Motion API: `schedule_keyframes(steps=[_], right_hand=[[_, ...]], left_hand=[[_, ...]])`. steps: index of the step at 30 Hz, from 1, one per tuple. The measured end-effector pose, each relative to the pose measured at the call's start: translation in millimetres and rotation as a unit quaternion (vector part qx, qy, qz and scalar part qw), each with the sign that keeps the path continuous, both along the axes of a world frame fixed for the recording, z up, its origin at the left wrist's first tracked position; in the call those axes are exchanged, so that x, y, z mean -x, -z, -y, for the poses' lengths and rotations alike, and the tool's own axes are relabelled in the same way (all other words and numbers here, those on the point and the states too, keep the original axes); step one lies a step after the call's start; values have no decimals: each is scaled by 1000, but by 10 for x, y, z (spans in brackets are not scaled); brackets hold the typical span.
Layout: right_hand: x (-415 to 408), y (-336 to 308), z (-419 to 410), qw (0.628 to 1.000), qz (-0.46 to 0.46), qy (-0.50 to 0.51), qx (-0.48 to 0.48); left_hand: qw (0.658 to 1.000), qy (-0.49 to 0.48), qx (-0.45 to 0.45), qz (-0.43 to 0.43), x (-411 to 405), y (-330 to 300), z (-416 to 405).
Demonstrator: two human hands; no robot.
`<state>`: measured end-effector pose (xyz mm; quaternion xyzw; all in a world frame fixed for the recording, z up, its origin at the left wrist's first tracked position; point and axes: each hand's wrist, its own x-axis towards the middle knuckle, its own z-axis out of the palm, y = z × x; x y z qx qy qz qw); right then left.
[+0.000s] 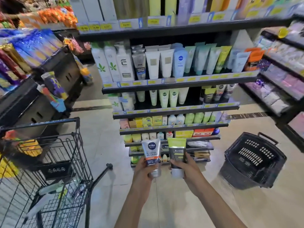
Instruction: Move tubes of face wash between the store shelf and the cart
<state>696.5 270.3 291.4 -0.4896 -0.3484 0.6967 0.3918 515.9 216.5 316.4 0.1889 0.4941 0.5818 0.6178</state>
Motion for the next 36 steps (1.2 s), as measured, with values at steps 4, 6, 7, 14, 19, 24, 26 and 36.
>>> schedule_keyframes(steps=[4,6,7,14,19,24,26,36], right_hand=[[-445,49,-300,1000,-2,-6,-8],[-601,63,-405,1000,-7,-11,-7],[-698,69,-464,1000,-8,-11,-6],[-1227,171,-860,1000,-12,4,1],[-1363,230,-1226,999,6,39,-8],[-1413,213,-1670,998,27,51,-31],[-1408,180,-1880,997,44,56,-34],[-1345,97,-2906,986,133,70,-73]], left_hand=[[1000,-12,-2,-7,-409,-41,-247],[1000,-17,-3,-14,-568,-63,-343],[1000,-21,-3,-17,-671,-76,-401],[999,-21,15,-37,-1215,13,-823],[999,-6,19,-36,-1401,73,-1226],[999,14,19,-29,-1496,142,-1722],[999,22,18,-18,-1516,128,-1890],[999,10,28,-16,-1561,236,-2379]])
